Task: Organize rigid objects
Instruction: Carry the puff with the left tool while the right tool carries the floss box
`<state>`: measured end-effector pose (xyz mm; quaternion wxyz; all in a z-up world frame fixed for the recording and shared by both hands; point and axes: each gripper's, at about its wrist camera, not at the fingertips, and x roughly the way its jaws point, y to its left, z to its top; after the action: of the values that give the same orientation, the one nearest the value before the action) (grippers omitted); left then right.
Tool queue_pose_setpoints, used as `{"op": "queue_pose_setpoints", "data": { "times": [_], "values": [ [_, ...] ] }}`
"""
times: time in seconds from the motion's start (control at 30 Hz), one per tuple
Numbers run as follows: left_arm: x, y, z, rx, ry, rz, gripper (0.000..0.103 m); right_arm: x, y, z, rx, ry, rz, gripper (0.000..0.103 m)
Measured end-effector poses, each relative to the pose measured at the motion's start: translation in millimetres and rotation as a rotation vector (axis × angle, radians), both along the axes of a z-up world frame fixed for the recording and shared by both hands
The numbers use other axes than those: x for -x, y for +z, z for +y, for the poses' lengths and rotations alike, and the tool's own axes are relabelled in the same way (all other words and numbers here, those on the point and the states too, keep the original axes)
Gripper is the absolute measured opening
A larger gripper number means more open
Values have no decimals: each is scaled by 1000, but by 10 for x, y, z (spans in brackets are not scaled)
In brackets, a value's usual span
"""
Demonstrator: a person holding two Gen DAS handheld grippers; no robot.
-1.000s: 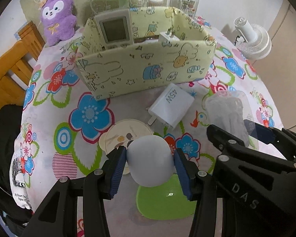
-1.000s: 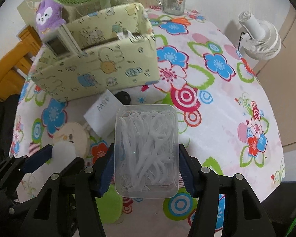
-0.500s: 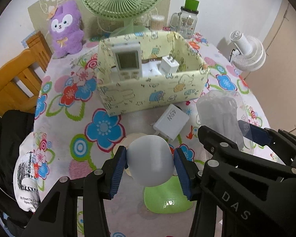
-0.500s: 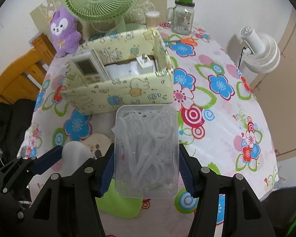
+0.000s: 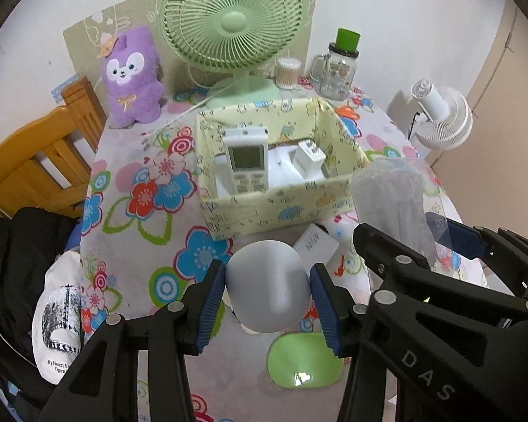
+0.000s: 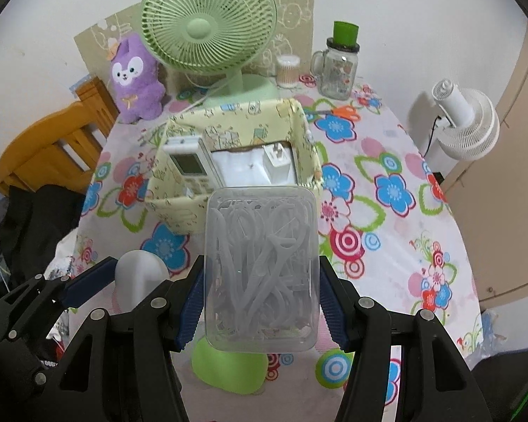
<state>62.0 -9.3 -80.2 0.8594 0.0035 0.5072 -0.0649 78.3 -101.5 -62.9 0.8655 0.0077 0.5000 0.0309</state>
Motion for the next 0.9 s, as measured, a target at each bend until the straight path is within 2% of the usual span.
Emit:
{"op": "queue_pose_setpoints", "data": {
  "times": [0.33, 0.9],
  "values": [
    [-292, 105, 107, 7, 44, -7, 51, -288, 148, -69, -23, 3, -17, 62],
    [-750, 43, -78, -14, 46, 13, 51, -709, 75, -303, -58, -5, 8, 62]
  ]
}}
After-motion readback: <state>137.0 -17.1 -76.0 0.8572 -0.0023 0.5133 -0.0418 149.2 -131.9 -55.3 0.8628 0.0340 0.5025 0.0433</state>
